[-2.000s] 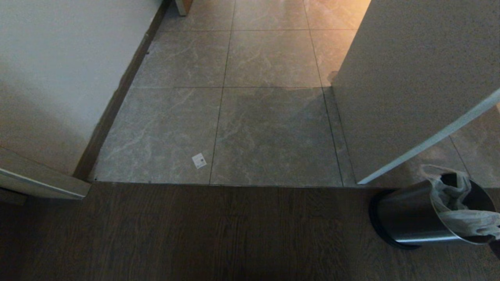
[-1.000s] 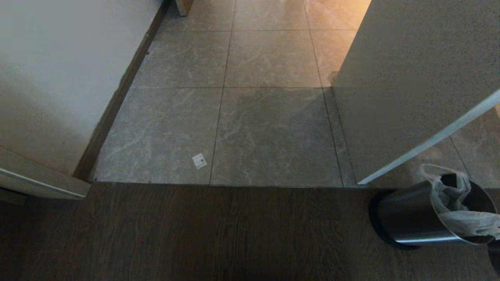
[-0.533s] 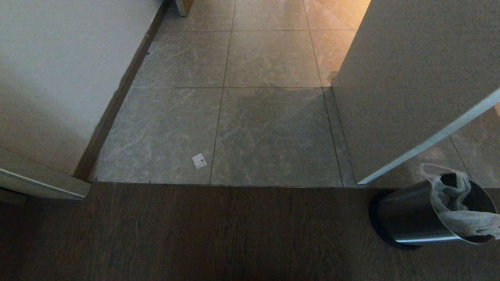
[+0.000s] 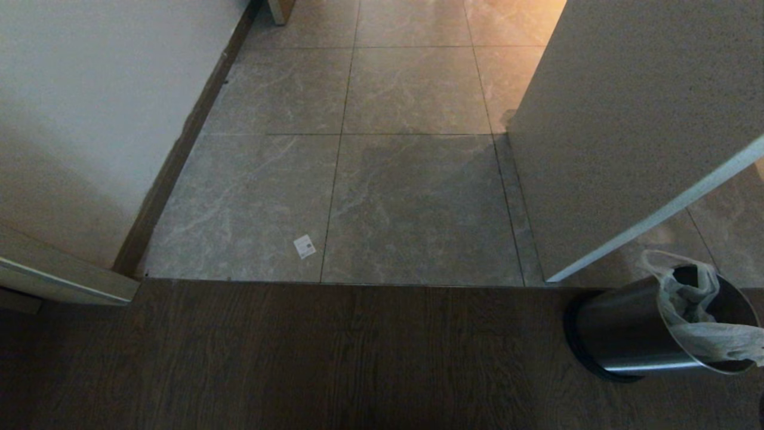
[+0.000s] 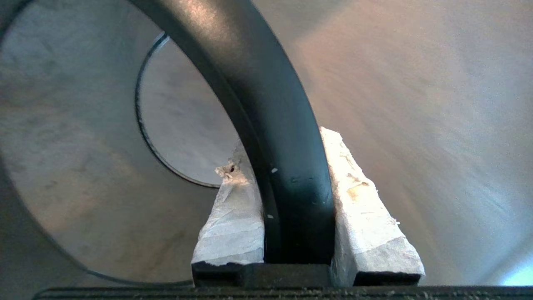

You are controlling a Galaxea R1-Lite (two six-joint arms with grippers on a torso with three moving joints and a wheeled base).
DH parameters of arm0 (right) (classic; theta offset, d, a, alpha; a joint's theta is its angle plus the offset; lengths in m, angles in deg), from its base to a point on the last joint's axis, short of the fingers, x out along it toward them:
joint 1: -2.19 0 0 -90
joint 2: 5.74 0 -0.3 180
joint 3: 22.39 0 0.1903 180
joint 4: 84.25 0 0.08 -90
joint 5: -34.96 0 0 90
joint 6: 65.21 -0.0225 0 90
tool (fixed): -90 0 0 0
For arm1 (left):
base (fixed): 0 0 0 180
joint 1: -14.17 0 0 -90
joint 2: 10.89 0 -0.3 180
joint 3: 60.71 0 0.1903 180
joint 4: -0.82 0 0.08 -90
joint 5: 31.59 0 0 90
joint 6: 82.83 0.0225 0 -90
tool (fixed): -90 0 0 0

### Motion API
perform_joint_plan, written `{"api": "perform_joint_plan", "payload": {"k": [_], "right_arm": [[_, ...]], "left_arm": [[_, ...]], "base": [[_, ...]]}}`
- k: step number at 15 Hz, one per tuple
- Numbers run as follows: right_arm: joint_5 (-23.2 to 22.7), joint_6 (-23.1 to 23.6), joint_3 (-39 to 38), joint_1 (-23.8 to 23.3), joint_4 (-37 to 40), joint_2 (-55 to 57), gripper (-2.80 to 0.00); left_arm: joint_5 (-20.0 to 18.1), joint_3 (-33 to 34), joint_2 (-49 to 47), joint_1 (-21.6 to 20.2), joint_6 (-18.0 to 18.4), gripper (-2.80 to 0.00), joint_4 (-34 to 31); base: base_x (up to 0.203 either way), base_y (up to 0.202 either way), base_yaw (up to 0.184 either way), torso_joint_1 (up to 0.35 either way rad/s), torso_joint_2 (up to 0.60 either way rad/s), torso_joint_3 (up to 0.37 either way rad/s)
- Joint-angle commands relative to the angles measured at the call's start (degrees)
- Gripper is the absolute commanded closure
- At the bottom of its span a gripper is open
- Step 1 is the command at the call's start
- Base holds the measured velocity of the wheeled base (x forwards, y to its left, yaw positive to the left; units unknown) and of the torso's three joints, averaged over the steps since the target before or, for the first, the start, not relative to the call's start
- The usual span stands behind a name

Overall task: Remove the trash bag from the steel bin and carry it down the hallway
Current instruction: Place the outer trash can on the ground

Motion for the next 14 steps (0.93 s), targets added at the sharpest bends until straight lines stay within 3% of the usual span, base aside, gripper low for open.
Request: {"api": "perform_joint_plan", "payload": {"k": [1, 14], "right_arm": [[-0.1, 0.1, 0.1, 0.0, 0.1, 1.4, 0.0], [-0.6, -0.5, 5.7, 3.4, -1.2, 8.7, 0.0]], "left_arm": [[0.0, 0.0, 0.0, 0.0, 0.0, 0.0, 0.0], [0.0, 0.0, 0.0, 0.0, 0.0, 0.0, 0.0]], "base": [[0.0, 0.0, 0.0, 0.0, 0.0, 0.0], [0.0, 0.0, 0.0, 0.0, 0.0, 0.0]]}}
